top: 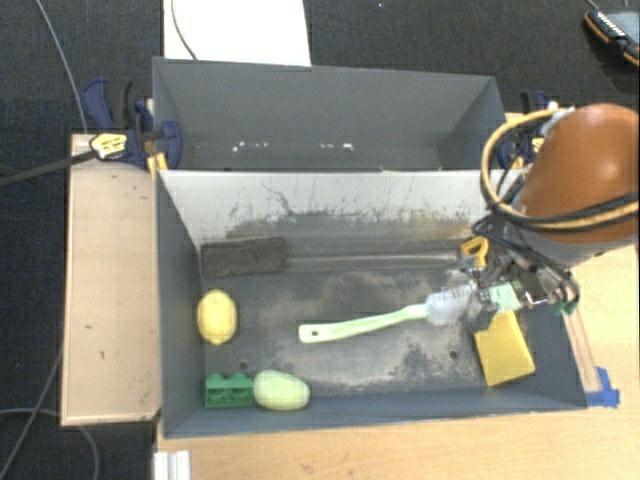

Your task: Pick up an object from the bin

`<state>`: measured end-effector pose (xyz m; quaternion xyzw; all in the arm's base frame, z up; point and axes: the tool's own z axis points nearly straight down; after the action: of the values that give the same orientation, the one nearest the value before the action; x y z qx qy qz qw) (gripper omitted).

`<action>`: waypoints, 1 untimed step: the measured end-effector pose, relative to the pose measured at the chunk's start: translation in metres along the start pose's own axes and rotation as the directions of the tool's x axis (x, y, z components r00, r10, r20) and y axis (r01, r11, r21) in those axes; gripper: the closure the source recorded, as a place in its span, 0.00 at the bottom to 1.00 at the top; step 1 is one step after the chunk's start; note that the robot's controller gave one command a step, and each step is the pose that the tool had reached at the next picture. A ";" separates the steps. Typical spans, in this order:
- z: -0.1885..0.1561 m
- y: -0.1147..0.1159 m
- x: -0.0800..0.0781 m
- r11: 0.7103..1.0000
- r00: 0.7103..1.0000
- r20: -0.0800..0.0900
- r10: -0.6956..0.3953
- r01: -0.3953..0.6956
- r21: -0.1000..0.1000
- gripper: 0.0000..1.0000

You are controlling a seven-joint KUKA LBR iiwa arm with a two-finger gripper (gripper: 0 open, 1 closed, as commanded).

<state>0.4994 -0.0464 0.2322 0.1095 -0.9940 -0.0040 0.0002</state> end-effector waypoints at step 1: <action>0.055 0.006 -0.053 0.949 0.949 0.007 0.316 -0.316 -0.002 1.00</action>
Offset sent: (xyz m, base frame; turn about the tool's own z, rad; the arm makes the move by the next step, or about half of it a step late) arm -0.0165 0.0079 -0.0586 -0.0389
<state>0.5496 -0.0289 0.1776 -0.0512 -0.9987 -0.0046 -0.0025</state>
